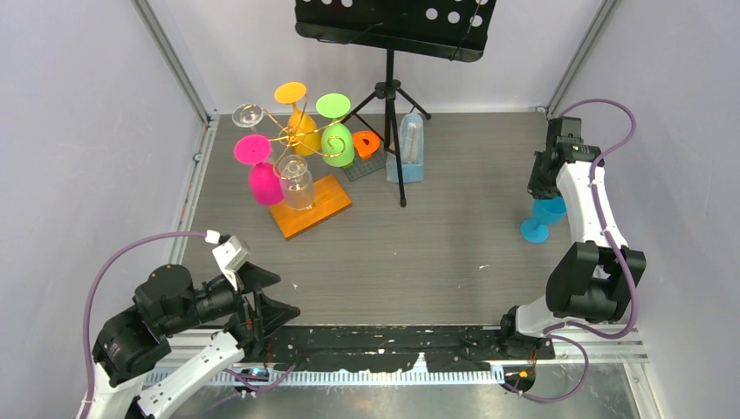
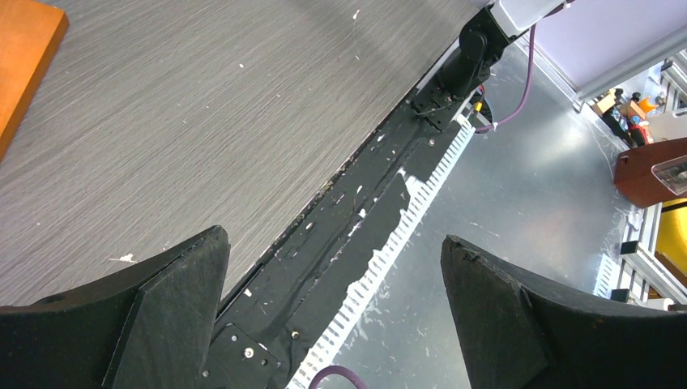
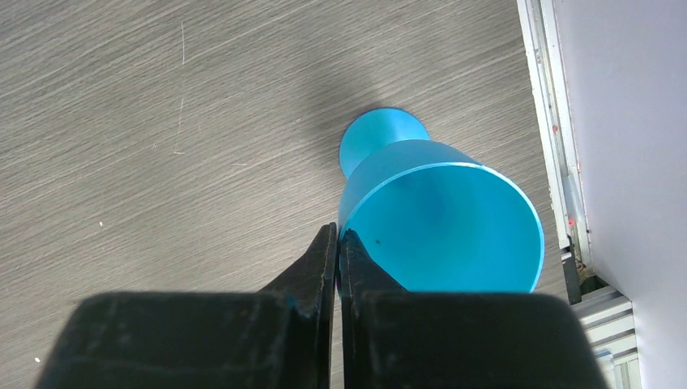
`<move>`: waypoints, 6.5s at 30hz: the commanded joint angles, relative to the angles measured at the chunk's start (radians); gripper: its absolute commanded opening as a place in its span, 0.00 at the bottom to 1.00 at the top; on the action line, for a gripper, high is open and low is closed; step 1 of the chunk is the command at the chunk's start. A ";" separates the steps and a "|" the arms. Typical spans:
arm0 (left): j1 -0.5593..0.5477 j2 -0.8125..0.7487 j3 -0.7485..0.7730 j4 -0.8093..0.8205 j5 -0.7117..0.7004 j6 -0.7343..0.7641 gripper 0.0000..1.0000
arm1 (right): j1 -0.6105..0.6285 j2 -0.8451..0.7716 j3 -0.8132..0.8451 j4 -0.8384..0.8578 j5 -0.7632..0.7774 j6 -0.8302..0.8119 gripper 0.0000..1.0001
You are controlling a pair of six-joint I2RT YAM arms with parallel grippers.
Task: Take the wine glass off the wine glass rack
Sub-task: Place the wine glass at the center of the board, then move the wine rack to the center of the board.
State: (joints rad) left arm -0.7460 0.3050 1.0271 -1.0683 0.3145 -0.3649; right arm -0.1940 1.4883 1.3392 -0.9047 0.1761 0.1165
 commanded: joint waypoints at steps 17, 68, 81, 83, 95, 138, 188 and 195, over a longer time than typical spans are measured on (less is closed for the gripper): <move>-0.001 -0.013 0.020 0.002 0.007 -0.037 1.00 | -0.006 -0.003 0.102 -0.001 0.009 0.044 0.31; -0.001 -0.089 0.125 -0.120 -0.427 -0.176 1.00 | 0.678 -0.382 0.010 0.576 -0.364 0.613 0.61; -0.001 -0.116 0.136 -0.136 -0.445 -0.201 1.00 | 0.844 -0.258 -0.043 0.788 -0.214 0.852 0.59; -0.001 -0.113 0.146 -0.148 -0.458 -0.200 0.99 | 0.861 -0.229 -0.044 0.816 -0.201 0.882 0.59; -0.003 -0.116 0.187 -0.181 -0.482 -0.198 1.00 | 0.927 -0.081 -0.024 0.934 -0.131 0.990 0.60; -0.004 -0.146 0.199 -0.220 -0.515 -0.184 1.00 | 1.006 0.047 0.061 1.048 -0.133 1.097 0.14; -0.004 -0.143 0.184 -0.192 -0.491 -0.245 1.00 | 1.020 -0.234 -0.039 0.966 -0.041 1.014 0.06; -0.004 -0.144 0.166 -0.176 -0.472 -0.262 1.00 | 1.014 -0.326 -0.095 0.950 -0.011 0.999 0.06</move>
State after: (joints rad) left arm -0.7464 0.1490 1.2053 -1.2938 -0.1780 -0.6048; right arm 0.8272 1.2869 1.2236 -0.0986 0.1047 1.1584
